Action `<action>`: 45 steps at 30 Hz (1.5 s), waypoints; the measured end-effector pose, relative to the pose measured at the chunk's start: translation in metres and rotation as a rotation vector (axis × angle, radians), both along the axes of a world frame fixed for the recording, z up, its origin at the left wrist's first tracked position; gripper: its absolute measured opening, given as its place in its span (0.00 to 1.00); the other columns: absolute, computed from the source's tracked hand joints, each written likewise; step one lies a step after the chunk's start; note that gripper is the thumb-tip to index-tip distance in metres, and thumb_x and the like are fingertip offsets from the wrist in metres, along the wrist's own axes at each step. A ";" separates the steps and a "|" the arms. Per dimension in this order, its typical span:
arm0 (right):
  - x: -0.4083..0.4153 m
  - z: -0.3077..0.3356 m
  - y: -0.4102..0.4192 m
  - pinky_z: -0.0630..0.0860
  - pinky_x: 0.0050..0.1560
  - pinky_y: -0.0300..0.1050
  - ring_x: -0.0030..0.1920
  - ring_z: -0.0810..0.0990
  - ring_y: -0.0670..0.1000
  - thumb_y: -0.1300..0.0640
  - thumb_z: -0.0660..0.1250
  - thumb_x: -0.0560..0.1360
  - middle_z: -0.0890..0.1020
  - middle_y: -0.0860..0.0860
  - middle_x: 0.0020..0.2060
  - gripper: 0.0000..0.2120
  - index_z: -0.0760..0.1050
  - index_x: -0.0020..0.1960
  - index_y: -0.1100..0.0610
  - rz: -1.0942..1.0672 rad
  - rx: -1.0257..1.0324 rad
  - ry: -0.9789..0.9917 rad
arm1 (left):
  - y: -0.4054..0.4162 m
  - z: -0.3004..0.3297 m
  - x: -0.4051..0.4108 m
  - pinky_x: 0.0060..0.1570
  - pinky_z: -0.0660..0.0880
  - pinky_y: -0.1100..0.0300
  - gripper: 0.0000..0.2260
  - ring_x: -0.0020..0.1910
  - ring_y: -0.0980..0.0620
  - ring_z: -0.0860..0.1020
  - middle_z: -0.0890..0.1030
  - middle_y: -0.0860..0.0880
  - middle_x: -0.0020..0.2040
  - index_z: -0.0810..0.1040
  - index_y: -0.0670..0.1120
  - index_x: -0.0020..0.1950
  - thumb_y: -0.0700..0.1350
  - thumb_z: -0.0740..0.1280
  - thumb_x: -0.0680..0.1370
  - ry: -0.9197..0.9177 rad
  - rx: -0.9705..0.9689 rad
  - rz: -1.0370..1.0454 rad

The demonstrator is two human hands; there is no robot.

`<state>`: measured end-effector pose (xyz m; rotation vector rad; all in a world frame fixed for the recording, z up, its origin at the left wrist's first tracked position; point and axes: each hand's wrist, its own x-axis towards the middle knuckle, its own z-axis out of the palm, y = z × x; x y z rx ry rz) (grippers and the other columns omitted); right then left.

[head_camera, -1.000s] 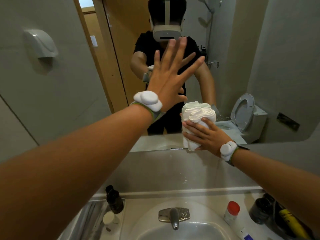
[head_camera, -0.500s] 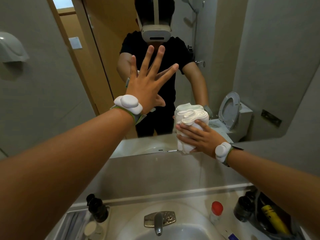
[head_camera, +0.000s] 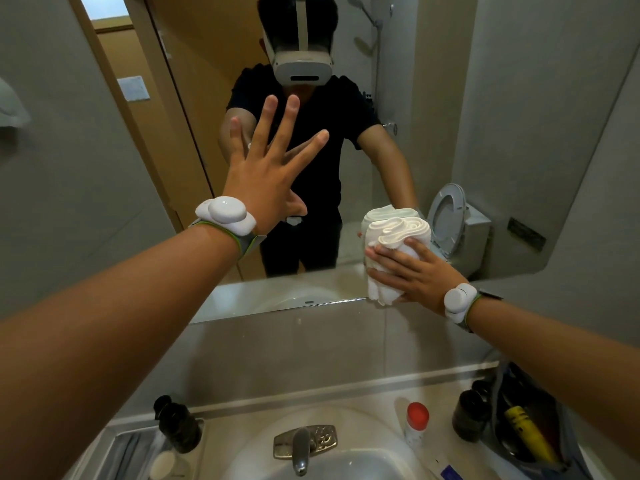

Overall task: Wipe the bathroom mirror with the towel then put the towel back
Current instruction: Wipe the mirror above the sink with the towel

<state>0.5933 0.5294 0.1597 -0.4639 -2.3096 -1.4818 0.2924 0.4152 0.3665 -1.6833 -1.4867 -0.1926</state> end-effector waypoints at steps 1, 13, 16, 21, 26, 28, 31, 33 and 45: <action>0.004 0.000 0.001 0.55 0.80 0.65 0.84 0.56 0.57 0.35 0.69 0.77 0.62 0.56 0.83 0.40 0.63 0.83 0.51 0.000 -0.003 0.003 | 0.000 0.000 0.000 0.73 0.49 0.21 0.61 0.83 0.32 0.42 0.42 0.40 0.86 0.44 0.61 0.84 0.67 0.79 0.62 0.000 0.001 0.000; 0.051 -0.006 0.019 0.55 0.79 0.68 0.84 0.54 0.59 0.38 0.66 0.78 0.52 0.57 0.85 0.40 0.58 0.84 0.51 -0.070 -0.010 -0.013 | 0.011 -0.006 -0.004 0.72 0.51 0.19 0.61 0.84 0.32 0.44 0.44 0.40 0.86 0.46 0.60 0.84 0.67 0.79 0.60 0.026 0.062 -0.026; 0.061 -0.006 0.021 0.52 0.80 0.69 0.85 0.50 0.59 0.38 0.64 0.77 0.48 0.57 0.85 0.40 0.58 0.84 0.51 -0.075 -0.006 -0.019 | 0.009 -0.004 0.002 0.74 0.50 0.22 0.58 0.83 0.31 0.43 0.43 0.37 0.85 0.48 0.58 0.85 0.66 0.78 0.63 -0.005 0.050 -0.051; 0.074 -0.001 0.023 0.55 0.79 0.69 0.84 0.48 0.59 0.37 0.69 0.76 0.46 0.58 0.85 0.42 0.60 0.84 0.51 -0.089 -0.005 -0.024 | 0.015 0.007 0.041 0.75 0.52 0.25 0.56 0.83 0.32 0.45 0.45 0.37 0.85 0.45 0.55 0.85 0.69 0.74 0.68 0.132 0.029 -0.190; 0.092 -0.001 0.027 0.52 0.80 0.69 0.84 0.49 0.59 0.36 0.71 0.75 0.46 0.58 0.85 0.45 0.57 0.84 0.51 -0.101 0.000 -0.019 | 0.035 0.021 0.089 0.74 0.52 0.24 0.60 0.83 0.32 0.46 0.47 0.38 0.85 0.46 0.58 0.84 0.63 0.81 0.63 0.209 0.009 -0.254; 0.102 -0.002 0.030 0.50 0.80 0.69 0.84 0.49 0.59 0.36 0.72 0.75 0.47 0.57 0.86 0.46 0.56 0.85 0.51 -0.098 -0.006 -0.012 | 0.044 0.024 0.097 0.75 0.52 0.24 0.61 0.83 0.31 0.45 0.46 0.38 0.85 0.46 0.58 0.84 0.63 0.82 0.62 0.216 -0.005 -0.241; 0.116 -0.003 0.036 0.47 0.81 0.69 0.85 0.48 0.59 0.38 0.71 0.76 0.45 0.57 0.86 0.46 0.53 0.85 0.51 -0.110 -0.026 0.001 | 0.054 0.022 0.096 0.75 0.50 0.24 0.63 0.83 0.31 0.43 0.43 0.39 0.86 0.45 0.58 0.84 0.65 0.81 0.60 0.228 -0.026 -0.201; 0.124 -0.003 0.040 0.45 0.81 0.69 0.85 0.45 0.60 0.39 0.68 0.77 0.44 0.57 0.86 0.45 0.50 0.86 0.51 -0.109 -0.030 0.010 | 0.054 0.020 0.092 0.76 0.50 0.24 0.63 0.83 0.32 0.43 0.43 0.39 0.86 0.46 0.58 0.85 0.66 0.81 0.60 0.244 -0.019 -0.181; 0.178 -0.021 0.061 0.48 0.81 0.72 0.86 0.45 0.60 0.35 0.69 0.77 0.47 0.57 0.86 0.43 0.56 0.84 0.48 -0.181 -0.065 0.098 | 0.053 0.017 0.093 0.76 0.46 0.24 0.62 0.83 0.31 0.43 0.43 0.39 0.86 0.48 0.57 0.85 0.66 0.81 0.60 0.235 -0.020 -0.188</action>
